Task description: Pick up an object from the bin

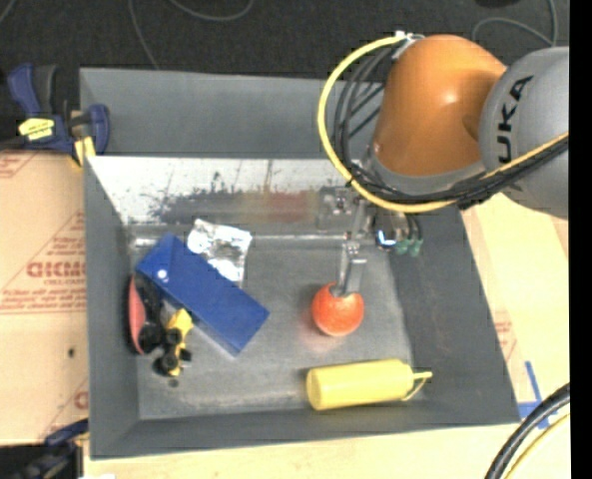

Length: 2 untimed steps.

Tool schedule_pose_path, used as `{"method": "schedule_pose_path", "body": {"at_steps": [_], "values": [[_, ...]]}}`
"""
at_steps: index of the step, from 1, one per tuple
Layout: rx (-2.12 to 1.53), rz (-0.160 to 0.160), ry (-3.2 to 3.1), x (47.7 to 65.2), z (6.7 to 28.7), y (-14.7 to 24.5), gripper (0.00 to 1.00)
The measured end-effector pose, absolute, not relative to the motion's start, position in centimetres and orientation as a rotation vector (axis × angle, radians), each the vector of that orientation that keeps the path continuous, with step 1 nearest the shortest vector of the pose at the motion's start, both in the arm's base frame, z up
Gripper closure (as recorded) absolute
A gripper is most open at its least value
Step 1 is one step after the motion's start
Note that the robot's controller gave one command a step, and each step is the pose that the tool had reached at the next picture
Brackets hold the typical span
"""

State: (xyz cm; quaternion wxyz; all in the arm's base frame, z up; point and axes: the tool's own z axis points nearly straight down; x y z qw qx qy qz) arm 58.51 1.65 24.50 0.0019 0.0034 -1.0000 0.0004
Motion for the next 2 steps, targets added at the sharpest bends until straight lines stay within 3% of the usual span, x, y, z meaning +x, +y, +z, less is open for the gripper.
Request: {"method": "schedule_pose_path", "body": {"at_steps": [1, 2], "values": [[0.01, 0.001, -3.146, 58.6, 25.0, 1.6, 0.0], [-0.112, -0.003, -3.142, 60.5, 24.9, 0.6, 0.0]]}}
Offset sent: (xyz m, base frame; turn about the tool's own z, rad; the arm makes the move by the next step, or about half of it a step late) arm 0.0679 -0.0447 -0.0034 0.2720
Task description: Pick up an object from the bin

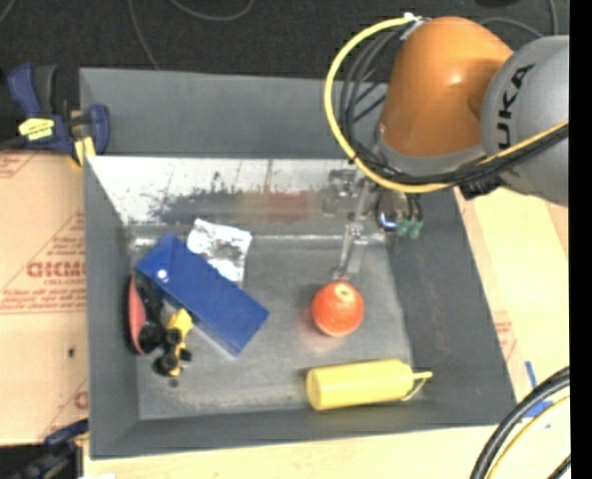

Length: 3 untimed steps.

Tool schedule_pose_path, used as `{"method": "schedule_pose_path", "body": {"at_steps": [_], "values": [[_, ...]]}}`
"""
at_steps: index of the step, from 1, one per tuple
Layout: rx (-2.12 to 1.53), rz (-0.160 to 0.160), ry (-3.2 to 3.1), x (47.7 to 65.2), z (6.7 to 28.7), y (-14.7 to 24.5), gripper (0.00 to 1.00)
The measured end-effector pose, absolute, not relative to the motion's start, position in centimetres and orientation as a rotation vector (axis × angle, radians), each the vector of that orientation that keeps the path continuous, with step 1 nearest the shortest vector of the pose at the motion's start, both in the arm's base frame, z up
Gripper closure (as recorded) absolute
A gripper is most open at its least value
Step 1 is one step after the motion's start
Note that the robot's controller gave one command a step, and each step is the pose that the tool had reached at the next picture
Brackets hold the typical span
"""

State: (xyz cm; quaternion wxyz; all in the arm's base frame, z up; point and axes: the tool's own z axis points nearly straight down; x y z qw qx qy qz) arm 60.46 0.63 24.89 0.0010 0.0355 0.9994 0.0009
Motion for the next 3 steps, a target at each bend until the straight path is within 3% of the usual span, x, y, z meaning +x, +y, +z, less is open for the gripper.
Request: {"method": "schedule_pose_path", "body": {"at_steps": [1, 2, 3], "values": [[0.301, 0.0, 3.114, 58.8, 20.2, -0.8, 0.0], [0.306, 0.002, 3.135, 55.4, 18.4, -3.8, 0.0], [0.229, -0.002, 3.112, 56.2, 16.9, -4.6, 0.0]]}}
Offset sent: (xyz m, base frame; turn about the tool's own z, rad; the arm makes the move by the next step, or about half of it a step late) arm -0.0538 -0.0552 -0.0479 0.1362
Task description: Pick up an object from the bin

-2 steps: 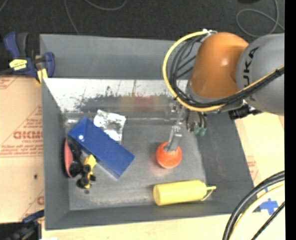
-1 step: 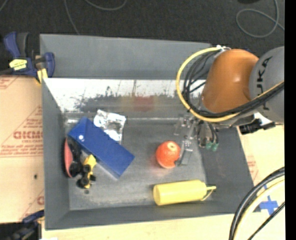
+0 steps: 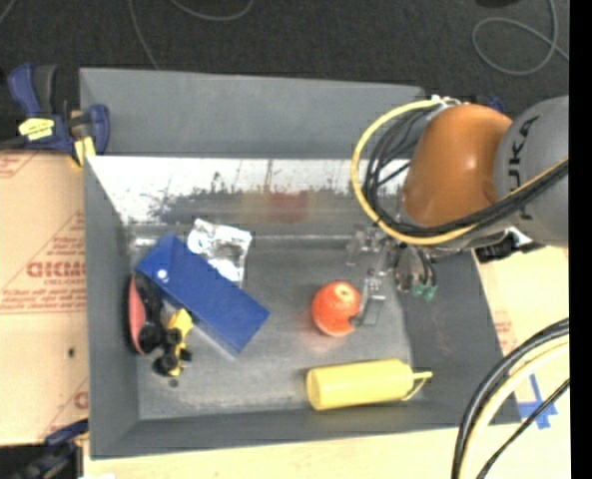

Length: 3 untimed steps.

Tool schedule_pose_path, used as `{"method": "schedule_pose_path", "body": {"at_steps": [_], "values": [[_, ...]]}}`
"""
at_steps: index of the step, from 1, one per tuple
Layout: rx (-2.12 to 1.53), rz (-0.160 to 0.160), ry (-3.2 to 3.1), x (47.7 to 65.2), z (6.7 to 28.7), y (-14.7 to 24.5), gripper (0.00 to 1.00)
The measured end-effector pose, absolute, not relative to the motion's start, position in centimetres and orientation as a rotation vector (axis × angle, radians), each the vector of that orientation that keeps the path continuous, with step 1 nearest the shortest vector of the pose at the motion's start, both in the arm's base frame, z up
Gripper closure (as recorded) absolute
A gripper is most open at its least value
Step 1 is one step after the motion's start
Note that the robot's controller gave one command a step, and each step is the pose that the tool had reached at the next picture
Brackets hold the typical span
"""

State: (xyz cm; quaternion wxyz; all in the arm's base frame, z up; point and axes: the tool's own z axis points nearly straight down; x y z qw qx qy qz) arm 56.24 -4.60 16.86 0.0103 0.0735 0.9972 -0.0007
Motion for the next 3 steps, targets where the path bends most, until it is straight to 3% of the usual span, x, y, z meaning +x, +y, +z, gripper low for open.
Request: {"method": "schedule_pose_path", "body": {"at_steps": [1, 2, 3], "values": [[0.264, 0.002, 3.126, 55.8, 10.8, -2.2, 0.0], [0.434, 0.004, 3.094, 56.0, 7.6, -3.1, 0.0], [0.613, 0.003, 3.076, 54.6, 7.1, -4.0, 1.0]]}}
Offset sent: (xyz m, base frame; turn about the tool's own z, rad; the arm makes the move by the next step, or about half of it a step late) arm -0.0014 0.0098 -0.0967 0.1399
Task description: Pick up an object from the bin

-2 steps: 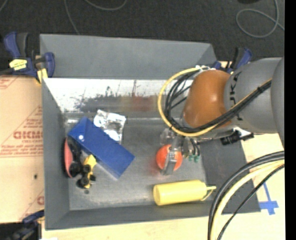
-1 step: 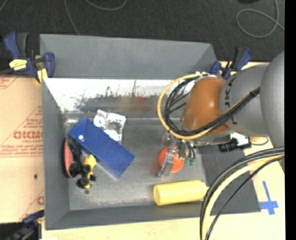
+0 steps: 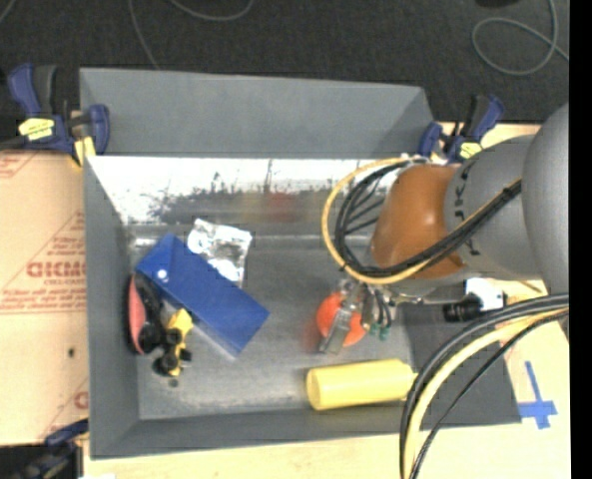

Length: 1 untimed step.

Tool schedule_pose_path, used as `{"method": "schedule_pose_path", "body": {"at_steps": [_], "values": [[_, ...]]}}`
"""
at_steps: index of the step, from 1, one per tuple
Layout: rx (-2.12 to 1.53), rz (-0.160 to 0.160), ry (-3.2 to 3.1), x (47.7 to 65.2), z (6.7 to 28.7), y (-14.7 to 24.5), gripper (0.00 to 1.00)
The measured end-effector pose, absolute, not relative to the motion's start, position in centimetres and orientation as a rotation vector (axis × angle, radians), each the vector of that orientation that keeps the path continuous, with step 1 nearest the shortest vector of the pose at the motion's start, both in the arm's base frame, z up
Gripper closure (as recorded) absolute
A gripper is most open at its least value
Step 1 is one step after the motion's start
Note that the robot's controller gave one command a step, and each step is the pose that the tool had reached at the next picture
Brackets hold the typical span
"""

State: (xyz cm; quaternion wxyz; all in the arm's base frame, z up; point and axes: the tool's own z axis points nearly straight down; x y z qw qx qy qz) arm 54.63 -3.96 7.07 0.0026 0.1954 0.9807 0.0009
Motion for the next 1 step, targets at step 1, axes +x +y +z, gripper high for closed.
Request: {"method": "schedule_pose_path", "body": {"at_steps": [1], "values": [[0.612, 0.003, 3.076, 54.63, 7.07, -3.96, 1.0]]}}
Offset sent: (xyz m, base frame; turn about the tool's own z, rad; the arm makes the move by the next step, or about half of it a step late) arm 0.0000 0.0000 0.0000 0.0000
